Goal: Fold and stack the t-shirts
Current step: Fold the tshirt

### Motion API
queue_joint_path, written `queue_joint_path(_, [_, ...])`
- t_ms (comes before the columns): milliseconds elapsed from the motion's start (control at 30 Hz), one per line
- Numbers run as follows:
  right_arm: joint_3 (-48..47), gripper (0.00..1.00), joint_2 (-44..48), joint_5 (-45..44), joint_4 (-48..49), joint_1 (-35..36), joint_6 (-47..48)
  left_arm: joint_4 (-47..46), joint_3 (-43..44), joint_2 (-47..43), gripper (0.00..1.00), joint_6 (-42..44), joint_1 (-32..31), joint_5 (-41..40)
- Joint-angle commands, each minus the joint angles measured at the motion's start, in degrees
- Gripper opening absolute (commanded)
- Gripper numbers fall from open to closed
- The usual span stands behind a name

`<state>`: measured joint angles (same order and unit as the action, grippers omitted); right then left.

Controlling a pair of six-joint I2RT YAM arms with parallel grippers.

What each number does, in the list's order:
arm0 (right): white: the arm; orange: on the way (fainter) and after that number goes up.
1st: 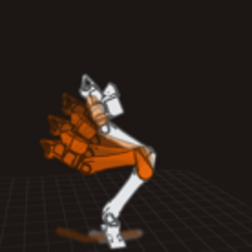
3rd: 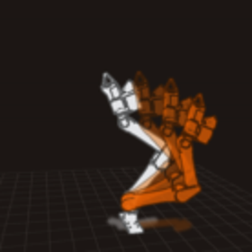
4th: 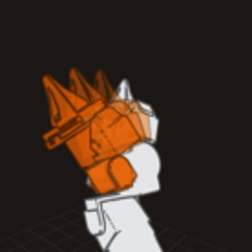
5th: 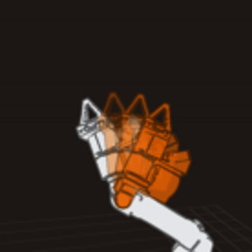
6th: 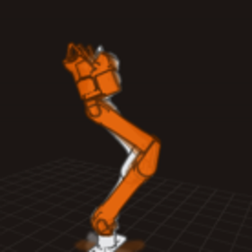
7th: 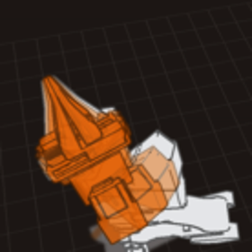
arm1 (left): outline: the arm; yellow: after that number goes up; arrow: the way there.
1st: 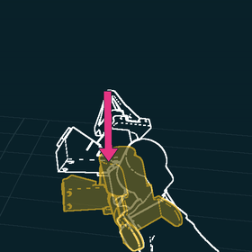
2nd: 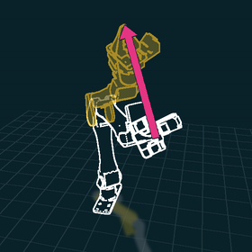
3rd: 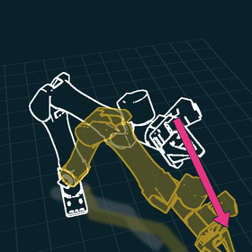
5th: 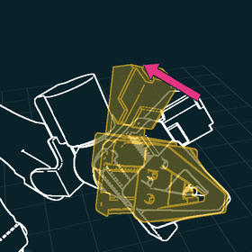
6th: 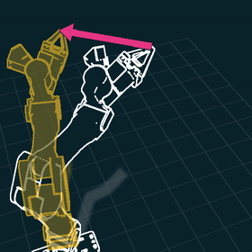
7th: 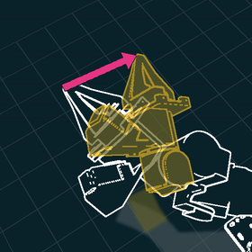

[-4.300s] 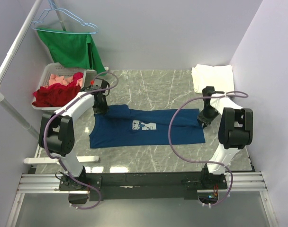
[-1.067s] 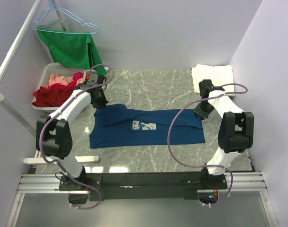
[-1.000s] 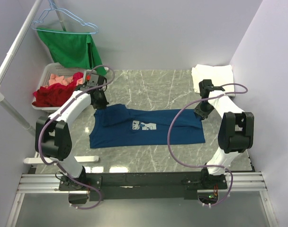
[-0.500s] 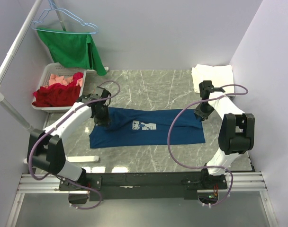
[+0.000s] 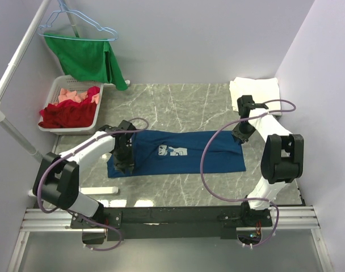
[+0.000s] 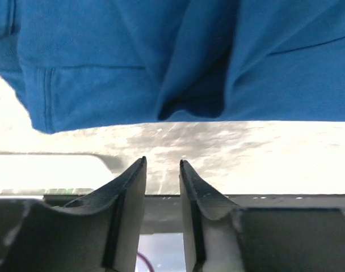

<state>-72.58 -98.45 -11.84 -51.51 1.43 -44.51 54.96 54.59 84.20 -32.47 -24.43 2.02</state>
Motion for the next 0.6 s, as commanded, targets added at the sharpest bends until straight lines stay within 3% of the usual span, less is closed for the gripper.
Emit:
queue_joint_path(0, [-2.4,0.30,-1.5,-1.8,-0.4,0.9,-0.7,3.2,3.7,1.0,0.38,-1.7,-0.2,-3.9])
queue_joint_path(200, [-2.7,0.30,-2.1,-1.5,-0.3,0.9,-0.7,-3.5,11.9,1.9,0.40,-4.5,-0.2,-7.3])
queue_joint_path(567, [-3.7,0.31,-2.4,-1.8,-0.9,0.9,-0.2,-14.8,17.6,14.3,0.39,-5.6,0.3,-9.4])
